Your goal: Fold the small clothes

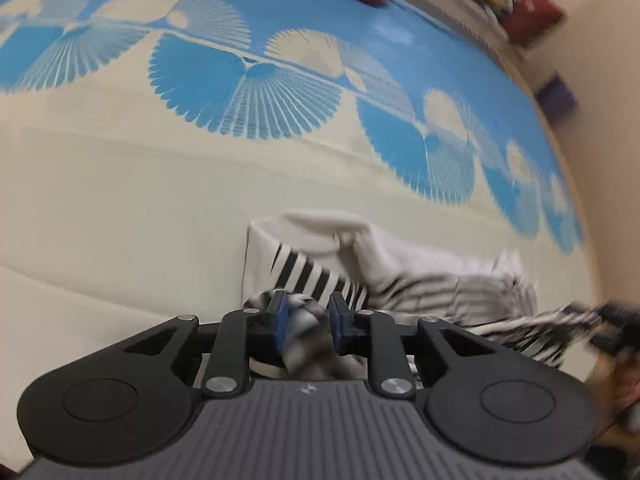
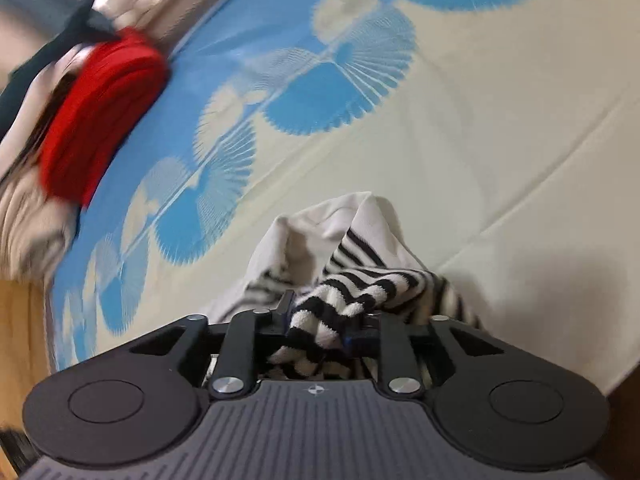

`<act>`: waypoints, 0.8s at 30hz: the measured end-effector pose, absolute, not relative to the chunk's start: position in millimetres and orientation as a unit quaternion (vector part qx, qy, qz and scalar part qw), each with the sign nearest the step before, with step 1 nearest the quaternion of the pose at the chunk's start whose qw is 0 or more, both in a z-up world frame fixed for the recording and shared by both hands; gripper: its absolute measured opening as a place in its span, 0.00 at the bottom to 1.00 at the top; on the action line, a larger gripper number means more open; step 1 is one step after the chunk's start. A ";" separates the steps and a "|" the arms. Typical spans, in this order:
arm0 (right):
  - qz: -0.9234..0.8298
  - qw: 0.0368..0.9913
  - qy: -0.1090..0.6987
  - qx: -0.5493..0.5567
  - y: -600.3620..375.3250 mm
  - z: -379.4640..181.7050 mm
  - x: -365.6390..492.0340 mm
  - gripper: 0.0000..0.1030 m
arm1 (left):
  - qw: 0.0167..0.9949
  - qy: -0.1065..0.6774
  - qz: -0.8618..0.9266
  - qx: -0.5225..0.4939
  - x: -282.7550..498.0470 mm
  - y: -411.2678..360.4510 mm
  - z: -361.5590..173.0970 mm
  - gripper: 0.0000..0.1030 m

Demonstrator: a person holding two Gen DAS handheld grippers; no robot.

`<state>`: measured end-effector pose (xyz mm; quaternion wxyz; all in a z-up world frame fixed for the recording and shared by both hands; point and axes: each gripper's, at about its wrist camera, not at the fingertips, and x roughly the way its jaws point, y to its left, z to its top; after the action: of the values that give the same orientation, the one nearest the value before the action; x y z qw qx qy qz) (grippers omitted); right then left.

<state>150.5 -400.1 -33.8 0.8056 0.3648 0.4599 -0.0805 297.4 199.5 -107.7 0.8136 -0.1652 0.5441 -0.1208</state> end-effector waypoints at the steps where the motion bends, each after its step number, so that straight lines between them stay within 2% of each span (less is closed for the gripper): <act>1: -0.079 0.812 0.452 0.360 -400.3 -40.1 149.2 0.25 | 0.817 0.533 -0.125 -0.182 298.2 205.2 -102.3 0.34; 2: -0.085 0.806 0.455 0.368 -402.3 -43.2 147.4 0.26 | 0.823 0.517 -0.130 -0.195 297.7 209.1 -95.7 0.41; 3: -0.088 0.799 0.449 0.391 -406.2 -43.3 144.0 0.27 | 0.831 0.501 -0.134 -0.202 294.6 211.2 -89.8 0.52; 4: -0.074 0.803 0.426 0.411 -409.9 -40.0 139.5 0.29 | 0.838 0.489 -0.139 -0.200 291.5 211.9 -84.9 0.55; 9: -0.055 0.848 0.358 0.387 -422.0 -18.7 124.0 0.51 | 0.827 0.513 -0.182 -0.142 280.6 187.7 -89.5 0.55; 14: -0.040 0.844 0.355 0.400 -432.3 -20.5 112.3 0.53 | 0.810 0.530 -0.227 -0.103 265.0 163.0 -96.5 0.56; 17: -0.006 0.857 0.397 0.329 -411.2 -25.7 118.6 0.53 | 0.807 0.530 -0.249 -0.076 256.6 150.6 -99.2 0.57; 21: 0.043 0.861 0.470 0.192 -362.9 -42.6 128.9 0.53 | 0.811 0.524 -0.262 0.011 246.8 125.0 -107.0 0.66; 24: 0.044 0.864 0.494 0.085 -332.7 -54.7 132.9 0.53 | 0.806 0.526 -0.268 0.052 242.8 108.2 -116.5 0.66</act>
<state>132.9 -332.7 -54.7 0.8644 0.0846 0.4937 0.0444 242.8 108.2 -116.5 0.8057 0.0520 0.5258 -0.2678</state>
